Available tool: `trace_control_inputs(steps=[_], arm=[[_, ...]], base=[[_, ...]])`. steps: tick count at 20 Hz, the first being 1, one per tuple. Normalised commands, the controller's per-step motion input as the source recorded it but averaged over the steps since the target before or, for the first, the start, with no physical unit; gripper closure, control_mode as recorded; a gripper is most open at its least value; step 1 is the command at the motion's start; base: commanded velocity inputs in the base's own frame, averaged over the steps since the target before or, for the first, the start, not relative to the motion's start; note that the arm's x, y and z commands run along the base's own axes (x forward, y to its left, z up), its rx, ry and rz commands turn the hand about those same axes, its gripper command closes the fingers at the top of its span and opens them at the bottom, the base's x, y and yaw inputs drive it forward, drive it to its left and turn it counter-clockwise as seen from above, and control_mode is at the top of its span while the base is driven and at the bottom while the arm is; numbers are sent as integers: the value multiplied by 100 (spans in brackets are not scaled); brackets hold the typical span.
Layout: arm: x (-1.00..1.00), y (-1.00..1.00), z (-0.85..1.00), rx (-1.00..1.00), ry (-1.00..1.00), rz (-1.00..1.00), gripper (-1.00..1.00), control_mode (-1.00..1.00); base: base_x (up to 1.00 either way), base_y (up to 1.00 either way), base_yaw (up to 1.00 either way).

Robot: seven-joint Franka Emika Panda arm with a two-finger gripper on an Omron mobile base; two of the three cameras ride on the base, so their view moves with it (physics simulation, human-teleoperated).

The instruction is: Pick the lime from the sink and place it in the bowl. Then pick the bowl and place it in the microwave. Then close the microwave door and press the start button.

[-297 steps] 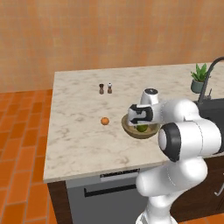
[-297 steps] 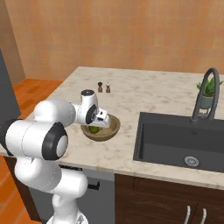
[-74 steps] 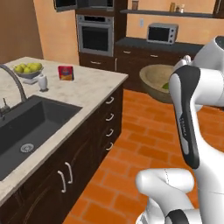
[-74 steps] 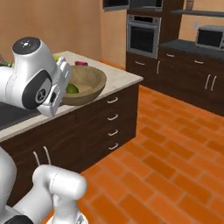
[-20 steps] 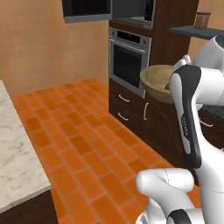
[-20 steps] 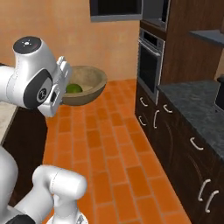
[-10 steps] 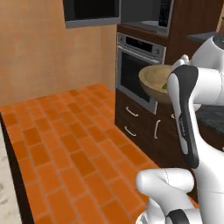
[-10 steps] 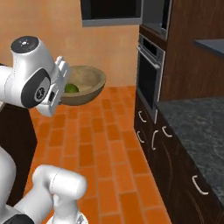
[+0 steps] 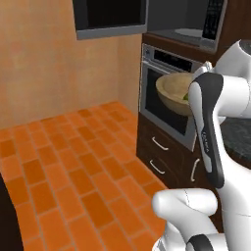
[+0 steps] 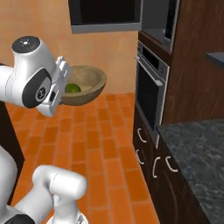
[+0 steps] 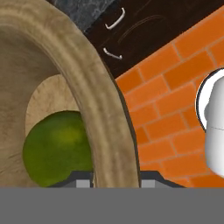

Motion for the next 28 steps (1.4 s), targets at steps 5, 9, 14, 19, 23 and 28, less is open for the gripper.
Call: trace_control_inputs(steps=[5, 9, 14, 19, 23, 28], arm=[[0, 0, 0, 0, 0, 0, 100, 100], [0, 0, 0, 0, 0, 0, 100, 100], [0, 0, 0, 0, 0, 0, 100, 100], [0, 0, 0, 0, 0, 0, 100, 100], [0, 0, 0, 0, 0, 0, 100, 100], [0, 0, 0, 0, 0, 0, 100, 100]], base=[[100, -17, -3], [100, 0, -16], [100, -1, -20], [95, -25, -27], [91, -16, -36], [30, 4, -45]])
